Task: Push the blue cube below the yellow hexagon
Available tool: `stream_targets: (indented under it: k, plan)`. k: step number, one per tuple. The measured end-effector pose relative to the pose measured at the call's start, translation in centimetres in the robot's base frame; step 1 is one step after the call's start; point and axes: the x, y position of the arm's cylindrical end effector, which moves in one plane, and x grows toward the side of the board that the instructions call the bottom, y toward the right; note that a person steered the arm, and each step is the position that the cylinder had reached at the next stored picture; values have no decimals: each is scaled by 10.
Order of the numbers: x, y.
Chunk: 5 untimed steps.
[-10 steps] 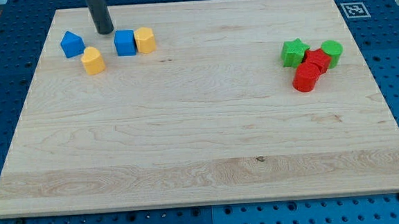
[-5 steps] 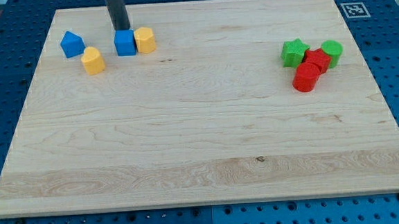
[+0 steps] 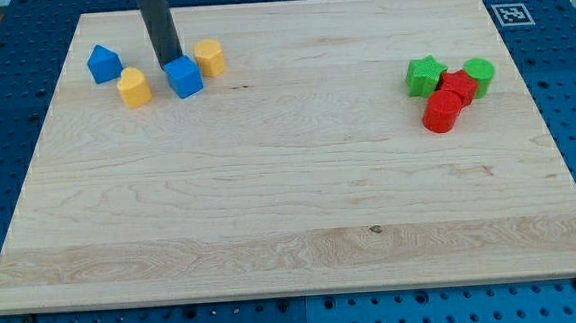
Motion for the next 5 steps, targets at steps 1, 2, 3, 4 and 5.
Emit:
stream_targets:
  k: [1,2,3,4,5]
  plan:
    - [-1,-7]
    - [13,-7]
    - [15,-7]
    - [15,-3]
    - [14,12]
